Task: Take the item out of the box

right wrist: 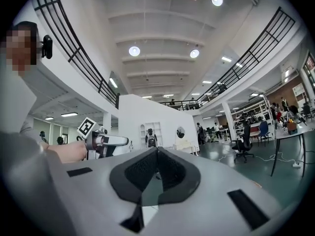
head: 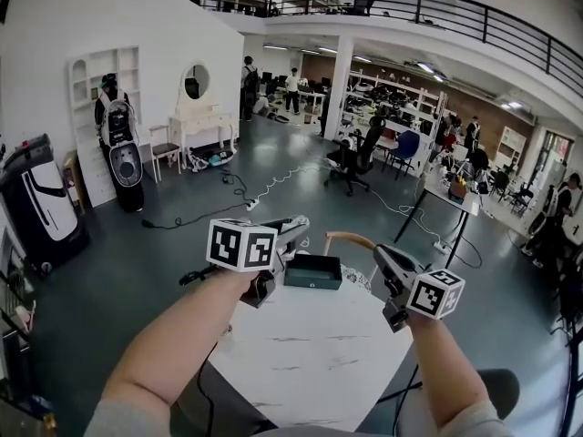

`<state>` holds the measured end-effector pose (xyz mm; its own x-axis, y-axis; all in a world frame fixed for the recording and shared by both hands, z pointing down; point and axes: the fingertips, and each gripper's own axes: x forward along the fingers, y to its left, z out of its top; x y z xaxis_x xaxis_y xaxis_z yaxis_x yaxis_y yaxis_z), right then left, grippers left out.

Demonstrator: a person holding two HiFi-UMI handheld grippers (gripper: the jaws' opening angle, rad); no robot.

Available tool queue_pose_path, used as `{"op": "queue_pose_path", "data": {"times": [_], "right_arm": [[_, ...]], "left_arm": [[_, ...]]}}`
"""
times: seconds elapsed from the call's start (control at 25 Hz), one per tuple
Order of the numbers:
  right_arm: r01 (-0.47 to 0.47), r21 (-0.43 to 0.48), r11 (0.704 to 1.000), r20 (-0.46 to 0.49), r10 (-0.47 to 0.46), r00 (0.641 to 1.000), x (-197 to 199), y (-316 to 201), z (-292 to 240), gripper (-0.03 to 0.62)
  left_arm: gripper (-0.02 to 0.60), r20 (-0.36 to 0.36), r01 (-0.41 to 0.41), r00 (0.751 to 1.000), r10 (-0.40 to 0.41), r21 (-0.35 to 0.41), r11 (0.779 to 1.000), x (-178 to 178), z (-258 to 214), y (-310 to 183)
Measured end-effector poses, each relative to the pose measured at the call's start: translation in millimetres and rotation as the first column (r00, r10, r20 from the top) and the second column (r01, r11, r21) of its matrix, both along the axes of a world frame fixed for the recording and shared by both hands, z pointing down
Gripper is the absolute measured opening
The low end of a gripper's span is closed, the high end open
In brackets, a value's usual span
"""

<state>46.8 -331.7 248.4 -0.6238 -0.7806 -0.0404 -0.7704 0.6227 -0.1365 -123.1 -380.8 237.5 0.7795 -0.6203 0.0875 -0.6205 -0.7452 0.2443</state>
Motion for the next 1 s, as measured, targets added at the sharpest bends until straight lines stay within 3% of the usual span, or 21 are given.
{"op": "queue_pose_path", "data": {"times": [0.2,0.52,1.0], "right_arm": [[0.053,0.020,0.998,-0.011,-0.052,0.999,19.7,27.2,-13.4,0.008],[0.153,0.042,0.987,-0.047,-0.151,0.987,68.4,78.0,-19.7,0.008],[0.240,0.013,0.971,-0.071,-0.238,0.969,114.7,129.1,12.2,0.008]], "left_arm": [[0.161,0.000,0.032,0.999,-0.032,0.022,0.999,21.0,-12.2,41.7],[0.161,0.000,0.090,0.996,-0.090,0.056,0.994,83.2,-20.9,109.5],[0.161,-0.010,0.171,0.985,-0.171,0.045,0.984,132.4,13.7,177.2]]}}
